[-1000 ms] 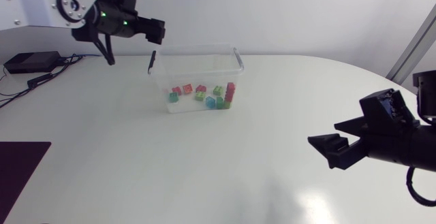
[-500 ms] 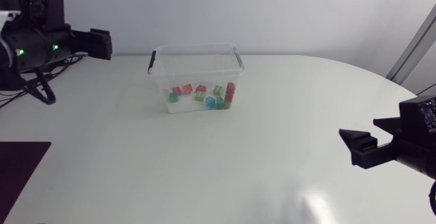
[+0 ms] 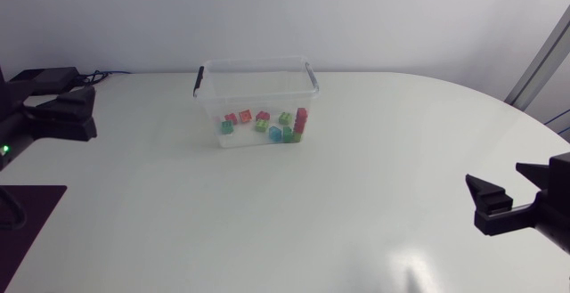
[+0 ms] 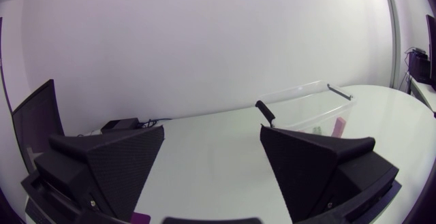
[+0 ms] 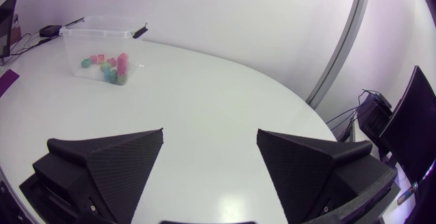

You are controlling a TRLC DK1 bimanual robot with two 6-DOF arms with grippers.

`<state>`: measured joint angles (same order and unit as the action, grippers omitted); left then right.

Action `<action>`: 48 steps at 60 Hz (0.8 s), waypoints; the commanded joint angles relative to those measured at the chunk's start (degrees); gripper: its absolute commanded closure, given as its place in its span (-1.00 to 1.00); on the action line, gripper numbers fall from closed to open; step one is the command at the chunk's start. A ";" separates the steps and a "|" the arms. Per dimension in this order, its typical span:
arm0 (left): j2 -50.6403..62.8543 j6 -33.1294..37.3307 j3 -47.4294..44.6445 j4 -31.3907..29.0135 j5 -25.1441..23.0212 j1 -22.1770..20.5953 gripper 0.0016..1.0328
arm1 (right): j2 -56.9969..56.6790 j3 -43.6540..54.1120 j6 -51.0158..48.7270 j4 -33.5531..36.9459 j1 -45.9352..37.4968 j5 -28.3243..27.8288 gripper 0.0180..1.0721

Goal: Place the duplo bricks in the container

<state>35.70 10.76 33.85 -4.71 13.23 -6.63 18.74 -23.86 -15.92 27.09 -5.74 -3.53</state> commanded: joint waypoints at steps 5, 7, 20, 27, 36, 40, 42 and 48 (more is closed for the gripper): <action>-6.00 3.03 -5.37 1.46 0.39 0.92 -0.90 | -3.71 2.24 -1.83 -0.99 -0.50 0.28 -0.89; -7.35 3.19 -6.45 1.57 0.29 0.96 -0.90 | -4.17 2.57 -1.70 -1.18 -0.46 0.30 -0.89; -14.29 -0.22 -13.16 2.34 -3.02 2.35 -0.90 | -7.74 7.78 2.62 -7.53 1.06 1.09 -0.90; -17.92 -2.01 -16.67 2.74 -4.75 3.08 -0.90 | -9.61 10.51 4.87 -10.84 1.85 1.51 -0.90; -22.49 -4.26 -21.08 3.25 -6.93 3.99 -0.90 | -11.95 13.94 7.71 -15.02 2.85 2.03 -0.90; -24.62 -5.31 -23.13 3.48 -7.95 4.42 -0.90 | -13.05 15.53 9.03 -16.96 3.32 2.27 -0.90; -25.46 -5.72 -23.95 3.58 -8.35 4.58 -0.90 | -13.48 16.16 9.55 -17.73 3.50 2.36 -0.90; -28.42 -7.18 -26.81 3.90 -9.76 5.18 -0.90 | -15.00 18.39 11.40 -20.44 4.15 2.70 -0.90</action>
<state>9.43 6.02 9.80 -1.76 4.56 -2.17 4.97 -8.01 -7.33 8.75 -2.28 -1.45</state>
